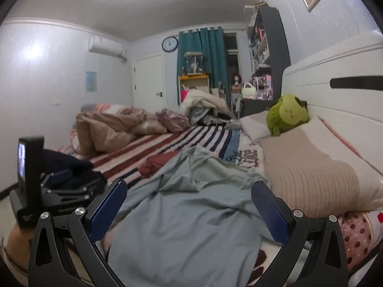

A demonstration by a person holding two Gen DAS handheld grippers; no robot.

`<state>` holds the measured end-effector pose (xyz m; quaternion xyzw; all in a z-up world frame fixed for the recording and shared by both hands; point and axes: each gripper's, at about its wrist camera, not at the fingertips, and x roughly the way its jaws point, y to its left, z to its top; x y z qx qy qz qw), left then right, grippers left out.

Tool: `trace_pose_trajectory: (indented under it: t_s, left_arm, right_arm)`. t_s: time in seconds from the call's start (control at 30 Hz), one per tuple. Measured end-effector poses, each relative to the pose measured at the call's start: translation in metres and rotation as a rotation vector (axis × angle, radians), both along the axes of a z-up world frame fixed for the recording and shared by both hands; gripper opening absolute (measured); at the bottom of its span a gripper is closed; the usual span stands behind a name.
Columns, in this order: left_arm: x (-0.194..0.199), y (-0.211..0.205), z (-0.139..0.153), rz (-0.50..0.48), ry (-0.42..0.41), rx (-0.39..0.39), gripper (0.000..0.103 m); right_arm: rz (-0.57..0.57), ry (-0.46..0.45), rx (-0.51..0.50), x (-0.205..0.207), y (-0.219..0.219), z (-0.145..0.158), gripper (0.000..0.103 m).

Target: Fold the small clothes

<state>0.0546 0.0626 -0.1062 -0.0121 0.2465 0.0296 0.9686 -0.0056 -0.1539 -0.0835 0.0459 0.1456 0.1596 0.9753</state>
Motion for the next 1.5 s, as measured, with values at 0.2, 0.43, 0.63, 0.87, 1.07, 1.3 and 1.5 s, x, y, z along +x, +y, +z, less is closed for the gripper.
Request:
trace_pose_trajectory:
  t_s: [0.2,0.43,0.63,0.87,1.07,1.3,1.5]
  left_arm:
    - [0.014,0.011,-0.046,-0.015,0.104,-0.009,0.094]
    - [0.028,0.026,-0.078,0.032,0.182,-0.035,0.070]
    - [0.003,0.048,-0.085,-0.065,0.146,-0.167,0.068]
    - [0.007,0.055,-0.097,-0.046,0.186,-0.201,0.012]
    - [0.002,0.053,-0.078,-0.054,0.098,-0.186,0.005]
    - [0.002,0.018,0.006,-0.204,-0.141,-0.164,0.005]
    - [0.039,-0.071,0.005,-0.592,0.021,-0.245,0.005]
  right_arm:
    - [-0.022,0.072,-0.005,0.024,-0.007,-0.016,0.103]
    - [-0.006,0.114,0.000,0.035,-0.012,-0.028,0.103]
    - [0.006,0.120,0.003,0.039,-0.013,-0.031,0.103]
    - [0.007,0.151,0.009,0.051,-0.010,-0.037,0.103]
    - [-0.005,0.160,0.025,0.052,-0.016,-0.040,0.103]
    - [-0.018,0.145,0.059,0.049,-0.032,-0.038,0.103]
    - [-0.071,0.138,0.074,0.039,-0.064,-0.042,0.103]
